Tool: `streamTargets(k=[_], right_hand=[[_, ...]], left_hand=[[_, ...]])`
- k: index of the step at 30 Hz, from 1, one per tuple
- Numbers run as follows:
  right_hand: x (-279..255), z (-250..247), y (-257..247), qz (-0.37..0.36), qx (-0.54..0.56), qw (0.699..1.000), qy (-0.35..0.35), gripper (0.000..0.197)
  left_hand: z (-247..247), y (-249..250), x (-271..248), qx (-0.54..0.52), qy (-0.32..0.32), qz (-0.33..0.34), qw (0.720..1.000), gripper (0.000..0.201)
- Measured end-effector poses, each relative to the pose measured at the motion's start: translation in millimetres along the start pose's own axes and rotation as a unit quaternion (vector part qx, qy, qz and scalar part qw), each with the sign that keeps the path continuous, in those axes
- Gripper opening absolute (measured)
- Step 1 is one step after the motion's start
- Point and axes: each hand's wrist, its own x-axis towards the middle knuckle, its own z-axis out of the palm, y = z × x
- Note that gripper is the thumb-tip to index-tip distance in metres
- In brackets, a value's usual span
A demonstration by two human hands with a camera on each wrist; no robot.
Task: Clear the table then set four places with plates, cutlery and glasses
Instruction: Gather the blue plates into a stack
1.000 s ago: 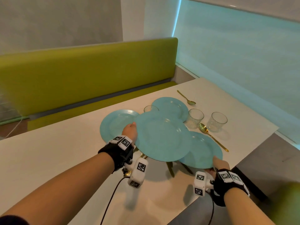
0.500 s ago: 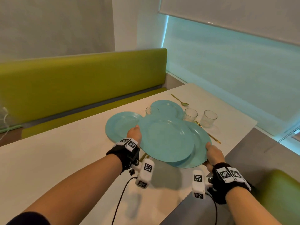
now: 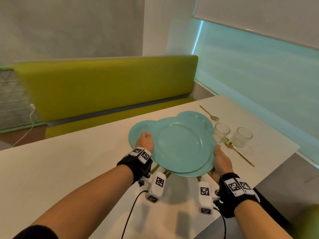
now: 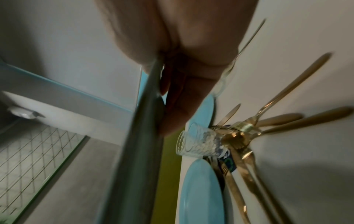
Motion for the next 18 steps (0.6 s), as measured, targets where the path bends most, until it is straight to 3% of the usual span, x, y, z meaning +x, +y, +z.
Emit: streamTargets(k=[3, 7, 11, 16, 18], right_hand=[[11, 24, -9, -0.034, -0.053, 0.996, -0.058, 0.036], [34, 46, -17, -0.053, -0.068, 0.99, -0.112, 0.009], [61, 63, -30, -0.044, -0.03, 0.991, -0.127, 0.021], [97, 67, -43, -0.03, 0.02, 0.993, -0.11, 0.024], [106, 68, -49, -0.026, 0.026, 0.993, -0.109, 0.029]], left_hand=[[-2, 0, 9, -0.014, -0.009, -0.007, 1.0, 0.042], [-5, 7, 28, -0.065, -0.002, -0.011, 0.998, 0.037], [-13, 11, 66, -0.168, 0.019, -0.067, 0.983, 0.057], [-19, -29, 116, -0.031, 0.081, -0.188, 0.978, 0.048], [-18, -37, 115, 0.033, 0.035, -0.206, 0.977, 0.043]])
